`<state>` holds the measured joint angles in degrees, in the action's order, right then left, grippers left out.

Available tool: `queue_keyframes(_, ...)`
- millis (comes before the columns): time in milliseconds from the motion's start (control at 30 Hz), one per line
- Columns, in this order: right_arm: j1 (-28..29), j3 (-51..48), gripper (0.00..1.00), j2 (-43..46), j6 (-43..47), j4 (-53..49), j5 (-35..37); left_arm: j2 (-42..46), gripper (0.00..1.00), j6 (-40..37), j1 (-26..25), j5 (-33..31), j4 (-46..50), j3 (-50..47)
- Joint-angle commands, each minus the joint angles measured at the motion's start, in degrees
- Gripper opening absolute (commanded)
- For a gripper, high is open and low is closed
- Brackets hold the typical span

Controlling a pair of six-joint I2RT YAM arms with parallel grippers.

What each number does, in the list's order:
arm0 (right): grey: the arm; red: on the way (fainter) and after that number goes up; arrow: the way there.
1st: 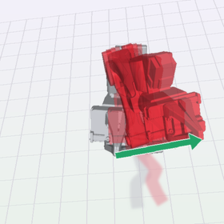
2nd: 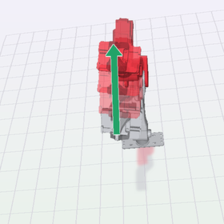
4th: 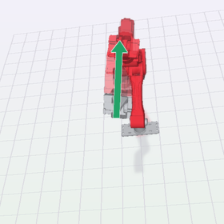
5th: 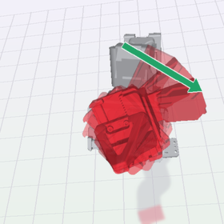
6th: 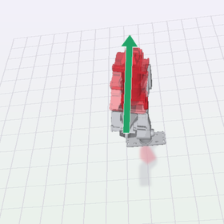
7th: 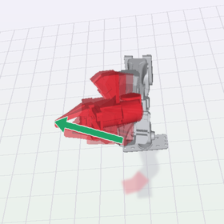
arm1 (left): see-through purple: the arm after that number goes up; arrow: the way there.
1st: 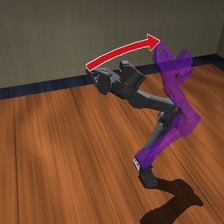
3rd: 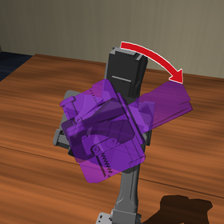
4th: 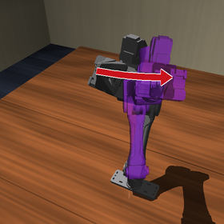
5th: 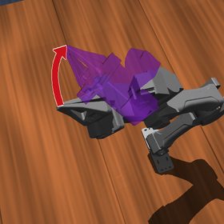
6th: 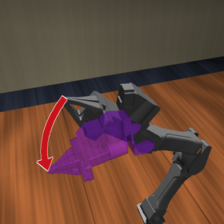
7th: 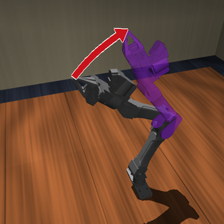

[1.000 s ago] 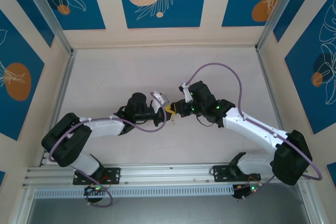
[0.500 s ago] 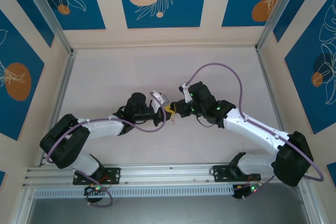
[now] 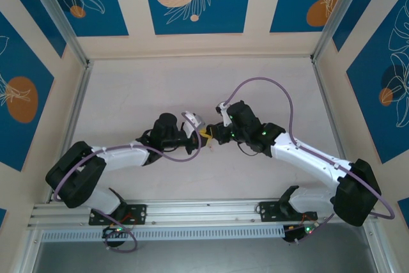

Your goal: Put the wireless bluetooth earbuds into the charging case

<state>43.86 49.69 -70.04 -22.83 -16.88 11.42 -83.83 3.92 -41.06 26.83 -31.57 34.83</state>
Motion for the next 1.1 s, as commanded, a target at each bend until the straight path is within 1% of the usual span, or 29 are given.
queue_keyframes(0,1.01,-0.57,0.15,-1.55,-2.13,-4.80,0.71,3.40,0.17,-1.72,-0.23,-1.90,-5.31,0.76)
queue_keyframes(167,1.79,-0.43,0.15,-2.45,-5.06,-4.04,0.36,3.84,0.17,-2.15,-0.34,-2.80,-5.37,0.60)
queue_keyframes(367,2.59,0.65,0.15,-3.91,-5.47,-3.59,0.71,4.29,0.17,-2.81,-0.41,-2.92,-5.52,0.55)
queue_keyframes(500,2.51,1.64,0.16,-4.22,-5.37,-3.24,0.71,4.63,0.17,-3.92,-0.69,-3.41,-4.49,0.58)
queue_keyframes(633,1.32,2.07,0.17,-3.91,-7.11,-3.41,-0.06,4.64,0.17,-4.59,-1.01,-3.62,-3.69,0.76)
queue_keyframes(767,-1.47,2.35,0.18,-3.71,-10.54,-3.66,-3.84,4.47,0.17,-5.37,-1.39,-4.44,-2.95,0.68)
queue_keyframes(900,-4.30,2.71,0.18,-4.47,-13.73,-3.67,-9.42,3.70,0.17,-6.52,-1.76,-6.64,-3.43,0.49)
queue_keyframes(1067,-6.41,4.66,0.18,-6.67,-14.90,-5.59,-13.97,2.67,0.17,-8.26,-2.55,-7.40,-4.19,0.34)
